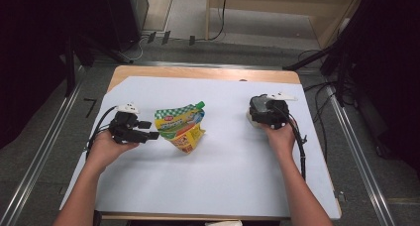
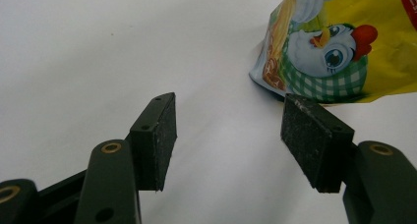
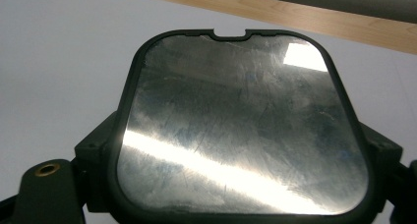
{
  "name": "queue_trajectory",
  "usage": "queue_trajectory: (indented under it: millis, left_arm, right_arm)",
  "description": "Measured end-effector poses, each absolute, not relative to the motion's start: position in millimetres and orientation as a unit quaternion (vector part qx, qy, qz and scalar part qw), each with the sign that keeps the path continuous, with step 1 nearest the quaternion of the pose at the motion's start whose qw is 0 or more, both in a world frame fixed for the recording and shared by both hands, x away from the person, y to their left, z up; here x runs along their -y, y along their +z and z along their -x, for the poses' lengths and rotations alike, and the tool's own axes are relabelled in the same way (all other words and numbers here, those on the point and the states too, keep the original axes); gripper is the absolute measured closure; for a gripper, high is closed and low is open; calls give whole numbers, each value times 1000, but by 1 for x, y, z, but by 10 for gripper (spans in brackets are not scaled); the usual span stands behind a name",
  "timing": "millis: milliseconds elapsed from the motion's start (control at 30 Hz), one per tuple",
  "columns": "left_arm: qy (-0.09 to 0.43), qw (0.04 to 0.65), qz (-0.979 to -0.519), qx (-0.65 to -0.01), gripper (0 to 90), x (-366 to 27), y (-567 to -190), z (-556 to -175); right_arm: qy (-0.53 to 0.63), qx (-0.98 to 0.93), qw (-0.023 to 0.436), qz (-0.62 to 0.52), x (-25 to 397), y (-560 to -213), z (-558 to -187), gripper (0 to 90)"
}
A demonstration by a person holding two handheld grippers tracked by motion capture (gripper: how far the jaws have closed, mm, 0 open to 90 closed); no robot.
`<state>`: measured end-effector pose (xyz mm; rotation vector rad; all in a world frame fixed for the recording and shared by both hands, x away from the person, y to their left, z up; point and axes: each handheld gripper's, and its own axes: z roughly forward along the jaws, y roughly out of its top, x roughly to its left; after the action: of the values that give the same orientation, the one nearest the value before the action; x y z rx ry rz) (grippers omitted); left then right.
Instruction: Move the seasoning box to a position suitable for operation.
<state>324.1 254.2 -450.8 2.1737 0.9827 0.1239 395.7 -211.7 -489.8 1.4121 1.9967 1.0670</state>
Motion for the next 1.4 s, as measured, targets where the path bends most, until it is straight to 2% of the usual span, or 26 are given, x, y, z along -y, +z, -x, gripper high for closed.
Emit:
queue_trajectory:
  millis: [600,1400]
  left_arm:
    - [46,370,-845,-383,391,-254,-451,-326]
    - [25,378,-840,-388,394,-252,-452,-340]
  right_arm:
    - [404,-730,234,-499,213,-465,-380,164]
    - [420,-770,193,-441,183,-448,-303,164]
